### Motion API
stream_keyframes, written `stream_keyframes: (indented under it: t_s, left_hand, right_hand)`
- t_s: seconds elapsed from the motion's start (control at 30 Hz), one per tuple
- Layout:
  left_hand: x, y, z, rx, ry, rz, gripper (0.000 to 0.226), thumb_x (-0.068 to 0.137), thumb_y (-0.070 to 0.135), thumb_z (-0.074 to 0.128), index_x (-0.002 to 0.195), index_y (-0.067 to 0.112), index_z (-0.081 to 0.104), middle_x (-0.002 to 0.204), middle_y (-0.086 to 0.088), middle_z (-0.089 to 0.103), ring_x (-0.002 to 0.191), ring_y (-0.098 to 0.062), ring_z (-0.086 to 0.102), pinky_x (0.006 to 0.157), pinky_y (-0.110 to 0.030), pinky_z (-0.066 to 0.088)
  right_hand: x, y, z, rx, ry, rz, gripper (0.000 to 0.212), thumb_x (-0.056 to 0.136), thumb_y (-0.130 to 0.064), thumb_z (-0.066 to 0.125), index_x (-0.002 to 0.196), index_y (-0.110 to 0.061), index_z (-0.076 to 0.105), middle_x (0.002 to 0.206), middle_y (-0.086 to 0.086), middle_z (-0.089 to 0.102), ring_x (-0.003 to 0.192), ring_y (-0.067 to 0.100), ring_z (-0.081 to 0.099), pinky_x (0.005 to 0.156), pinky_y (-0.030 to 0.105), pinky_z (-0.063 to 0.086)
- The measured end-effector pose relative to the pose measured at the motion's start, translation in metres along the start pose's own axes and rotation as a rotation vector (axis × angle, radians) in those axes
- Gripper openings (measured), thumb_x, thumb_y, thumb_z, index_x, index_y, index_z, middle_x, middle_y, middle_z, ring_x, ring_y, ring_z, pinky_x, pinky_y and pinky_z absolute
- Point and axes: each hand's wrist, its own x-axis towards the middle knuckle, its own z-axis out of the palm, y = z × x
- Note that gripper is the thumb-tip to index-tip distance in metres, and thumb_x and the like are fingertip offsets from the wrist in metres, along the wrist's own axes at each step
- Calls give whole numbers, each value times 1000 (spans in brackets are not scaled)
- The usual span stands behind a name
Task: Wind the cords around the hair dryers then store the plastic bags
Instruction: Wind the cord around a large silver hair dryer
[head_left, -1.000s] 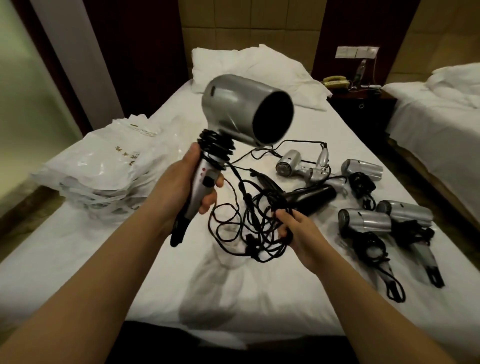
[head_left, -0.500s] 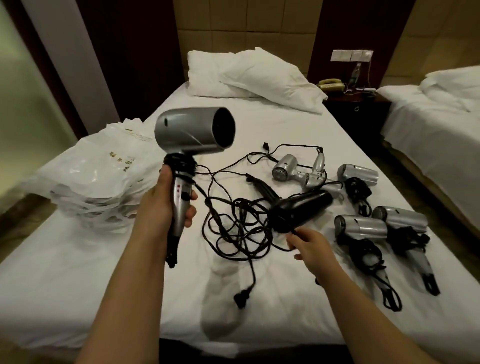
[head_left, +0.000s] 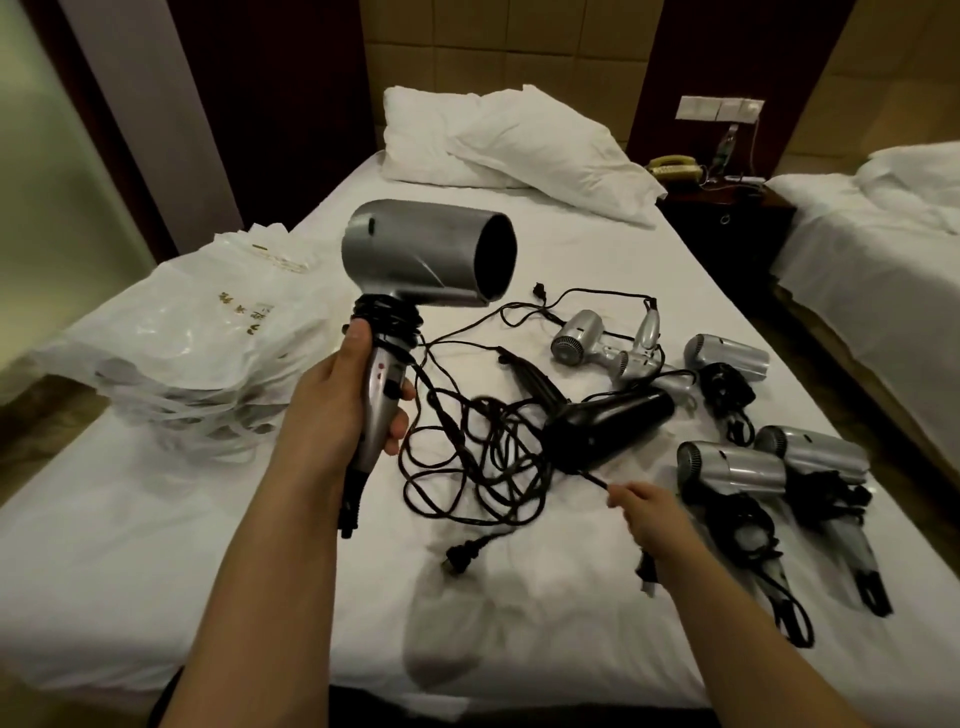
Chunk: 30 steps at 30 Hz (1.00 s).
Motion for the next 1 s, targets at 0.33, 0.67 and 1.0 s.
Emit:
stream_keyframes:
  t_s: [0.33, 0.67, 1.0]
  left_hand:
    - [3, 0, 11, 41, -172, -68, 50, 92, 56, 38, 81, 13, 61, 63, -5, 61, 43, -17, 46, 39, -22, 35]
    - [2, -2, 15, 96, -272, -95, 52, 91, 57, 41, 80, 11, 63, 67, -11, 63, 46, -21, 48, 45, -24, 36]
    - [2, -5, 5, 267, -227, -42, 35, 94, 45, 46, 82, 16, 60, 65, -7, 63, 42, -17, 49, 38, -25, 36]
  right_hand:
    - [-25, -40, 39, -23, -1, -172, 16, 91, -7, 51, 82, -6, 64, 81, 9, 64, 77, 21, 56, 66, 27, 38]
    - [-46, -80, 70, -198, 5, -452, 19, 92, -21, 55, 108, -11, 59, 106, -5, 49, 98, 14, 53, 86, 25, 40]
    - [-26, -74, 47, 671, -324, -52, 31, 97, -20, 47, 66, -17, 44, 52, -5, 34, 41, 5, 31, 49, 20, 32]
